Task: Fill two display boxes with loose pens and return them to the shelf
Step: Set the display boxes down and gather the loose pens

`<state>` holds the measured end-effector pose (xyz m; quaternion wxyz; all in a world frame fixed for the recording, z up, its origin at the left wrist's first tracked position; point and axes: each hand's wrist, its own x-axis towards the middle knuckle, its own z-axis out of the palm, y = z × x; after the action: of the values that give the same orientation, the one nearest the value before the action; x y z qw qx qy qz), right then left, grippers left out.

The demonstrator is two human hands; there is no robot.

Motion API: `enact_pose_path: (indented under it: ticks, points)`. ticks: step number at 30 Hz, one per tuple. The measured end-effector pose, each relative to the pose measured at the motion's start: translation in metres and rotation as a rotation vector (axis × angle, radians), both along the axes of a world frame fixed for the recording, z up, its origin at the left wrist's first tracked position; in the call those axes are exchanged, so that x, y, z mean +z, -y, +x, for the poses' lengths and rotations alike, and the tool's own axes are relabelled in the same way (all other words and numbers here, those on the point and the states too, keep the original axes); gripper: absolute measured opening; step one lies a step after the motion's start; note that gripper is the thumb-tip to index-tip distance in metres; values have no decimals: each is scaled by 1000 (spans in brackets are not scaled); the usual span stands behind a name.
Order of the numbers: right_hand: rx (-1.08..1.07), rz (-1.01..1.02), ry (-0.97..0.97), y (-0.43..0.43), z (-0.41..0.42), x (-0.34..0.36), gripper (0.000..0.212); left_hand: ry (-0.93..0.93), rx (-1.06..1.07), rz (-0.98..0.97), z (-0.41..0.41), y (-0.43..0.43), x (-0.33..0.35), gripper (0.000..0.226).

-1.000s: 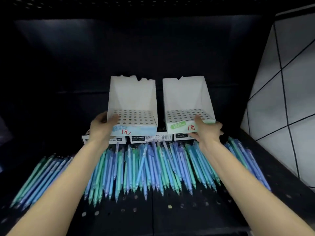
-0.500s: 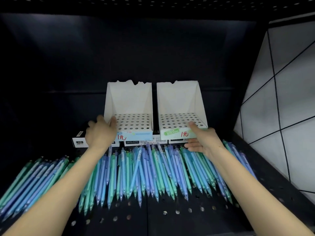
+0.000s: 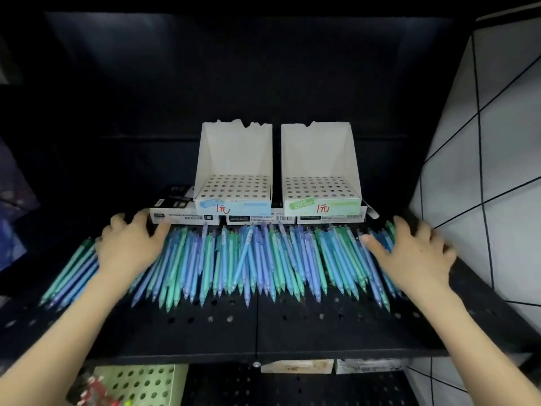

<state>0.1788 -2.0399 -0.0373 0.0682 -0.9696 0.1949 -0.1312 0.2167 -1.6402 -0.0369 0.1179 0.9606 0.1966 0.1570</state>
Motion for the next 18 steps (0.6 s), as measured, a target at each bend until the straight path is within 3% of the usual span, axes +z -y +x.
enact_pose_path:
  ticks: [4,9,18]
  points:
    - [-17,121,-205,8,9,-5,97,-210,180,4,-12,-30,-1,80]
    - [22,174,-250,7,13,-8,103,-349,205,-39,-19,-41,-4,88]
    - [32,150,-292,0,12,-7,104,-374,133,74,-24,-24,-5,96]
